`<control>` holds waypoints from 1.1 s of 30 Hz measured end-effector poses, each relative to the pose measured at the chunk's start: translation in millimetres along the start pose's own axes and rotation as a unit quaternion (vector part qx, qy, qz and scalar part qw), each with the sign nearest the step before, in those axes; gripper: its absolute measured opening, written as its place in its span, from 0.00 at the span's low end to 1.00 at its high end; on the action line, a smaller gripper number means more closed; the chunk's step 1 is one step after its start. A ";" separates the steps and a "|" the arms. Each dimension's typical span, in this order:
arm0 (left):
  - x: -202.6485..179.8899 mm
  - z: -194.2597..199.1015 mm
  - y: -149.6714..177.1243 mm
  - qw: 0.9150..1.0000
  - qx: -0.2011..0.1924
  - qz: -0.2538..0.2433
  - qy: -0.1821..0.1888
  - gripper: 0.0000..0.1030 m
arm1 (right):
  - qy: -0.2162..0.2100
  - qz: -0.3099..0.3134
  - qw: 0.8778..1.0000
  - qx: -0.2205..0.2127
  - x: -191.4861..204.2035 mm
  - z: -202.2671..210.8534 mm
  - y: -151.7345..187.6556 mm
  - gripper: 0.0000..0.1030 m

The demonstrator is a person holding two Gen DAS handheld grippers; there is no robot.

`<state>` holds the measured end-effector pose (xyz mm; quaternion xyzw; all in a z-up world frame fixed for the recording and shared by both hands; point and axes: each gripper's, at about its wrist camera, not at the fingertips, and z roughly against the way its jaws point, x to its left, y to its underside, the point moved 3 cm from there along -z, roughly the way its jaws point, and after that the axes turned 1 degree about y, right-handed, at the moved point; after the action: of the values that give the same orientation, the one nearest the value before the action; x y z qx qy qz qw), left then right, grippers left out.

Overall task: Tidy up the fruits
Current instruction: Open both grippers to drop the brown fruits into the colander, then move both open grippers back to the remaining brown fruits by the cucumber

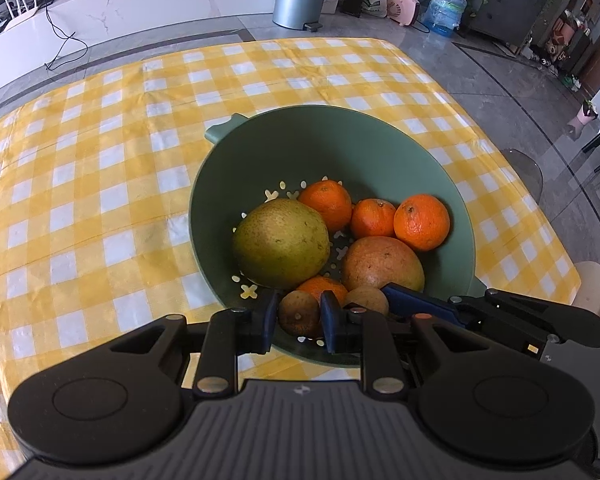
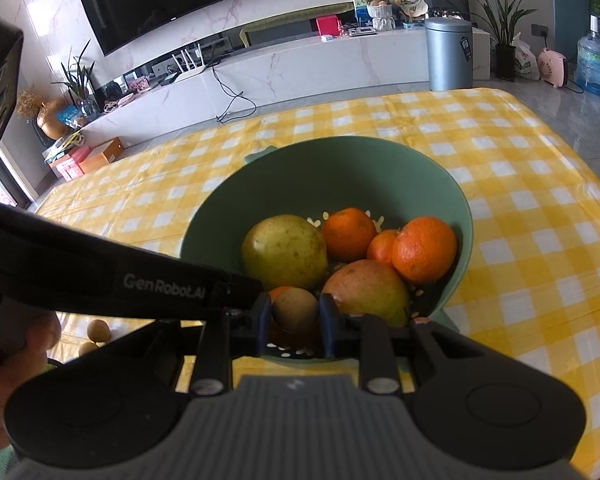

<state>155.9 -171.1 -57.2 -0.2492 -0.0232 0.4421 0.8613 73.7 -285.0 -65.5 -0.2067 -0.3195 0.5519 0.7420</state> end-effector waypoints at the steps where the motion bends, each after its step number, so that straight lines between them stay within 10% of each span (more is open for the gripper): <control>1: 0.2 -0.1 0.2 1.000 0.000 0.000 -0.001 0.28 | 0.000 0.000 1.000 0.000 -0.3 -0.5 0.2 0.22; 10: -2.0 4.5 1.3 1.000 -0.016 -0.001 -0.006 0.40 | 0.002 -0.007 1.000 -0.006 -2.1 0.3 1.1 0.24; 23: -4.4 32.4 1.7 0.998 -0.049 -0.035 -0.031 0.58 | 0.022 -0.014 0.999 -0.044 -4.8 15.0 1.0 0.62; 33: 12.6 83.5 10.1 0.991 -0.066 -0.109 -0.049 0.61 | 0.022 -0.001 0.997 -0.079 13.3 37.9 1.2 0.64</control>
<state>134.2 -122.4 9.0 -0.2794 -0.1208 0.3552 0.8839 48.7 -273.8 -36.2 -0.2763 -0.3454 0.5196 0.7310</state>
